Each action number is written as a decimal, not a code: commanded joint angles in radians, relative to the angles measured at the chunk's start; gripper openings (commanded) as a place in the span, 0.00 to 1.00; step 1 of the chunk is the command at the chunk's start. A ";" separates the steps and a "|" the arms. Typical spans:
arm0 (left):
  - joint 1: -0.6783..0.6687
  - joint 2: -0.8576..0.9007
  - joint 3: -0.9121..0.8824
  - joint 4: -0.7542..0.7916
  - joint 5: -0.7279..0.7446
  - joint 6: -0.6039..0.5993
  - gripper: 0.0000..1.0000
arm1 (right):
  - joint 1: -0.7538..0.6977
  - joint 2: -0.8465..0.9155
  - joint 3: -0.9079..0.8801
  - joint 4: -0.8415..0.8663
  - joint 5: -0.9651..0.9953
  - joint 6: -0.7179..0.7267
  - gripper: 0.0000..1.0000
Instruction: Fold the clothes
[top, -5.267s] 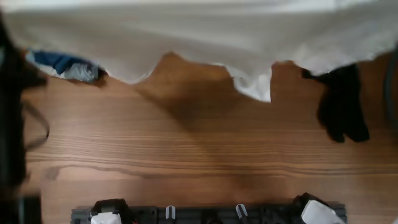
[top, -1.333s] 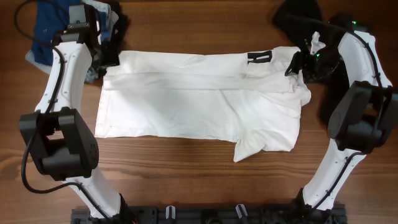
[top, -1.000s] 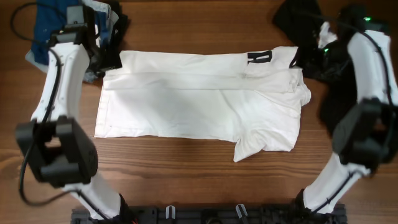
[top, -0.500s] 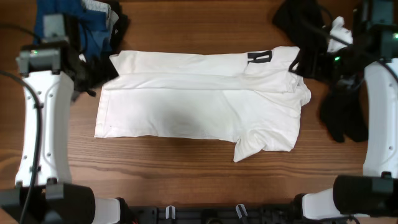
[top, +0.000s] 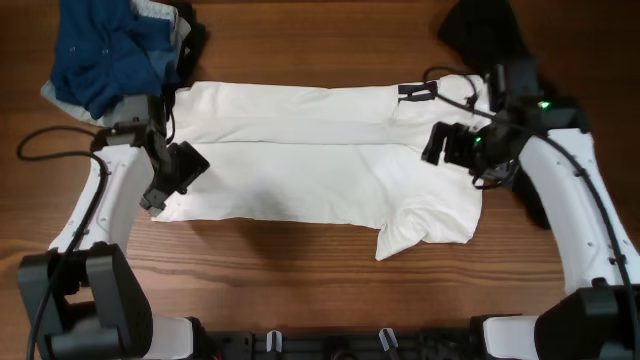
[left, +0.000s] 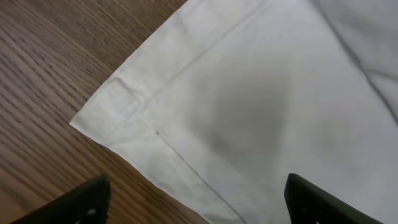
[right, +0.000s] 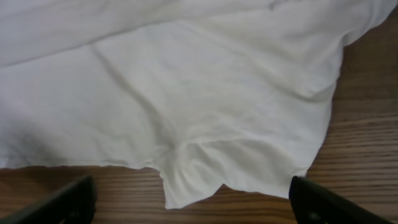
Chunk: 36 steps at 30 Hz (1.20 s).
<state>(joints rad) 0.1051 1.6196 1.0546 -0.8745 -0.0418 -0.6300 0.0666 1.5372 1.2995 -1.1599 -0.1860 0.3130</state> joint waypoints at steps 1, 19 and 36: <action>0.006 0.004 -0.071 0.040 0.004 -0.102 0.85 | 0.027 -0.008 -0.046 0.035 -0.016 0.053 1.00; 0.006 0.087 -0.161 0.153 -0.051 -0.141 0.73 | 0.035 -0.003 -0.053 0.067 -0.013 0.054 0.99; 0.006 0.148 -0.161 0.164 -0.053 -0.133 0.22 | 0.035 -0.003 -0.053 0.027 -0.013 0.057 0.93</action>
<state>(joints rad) 0.1051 1.7199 0.9165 -0.7013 -0.0658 -0.7616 0.0959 1.5372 1.2510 -1.1194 -0.1902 0.3557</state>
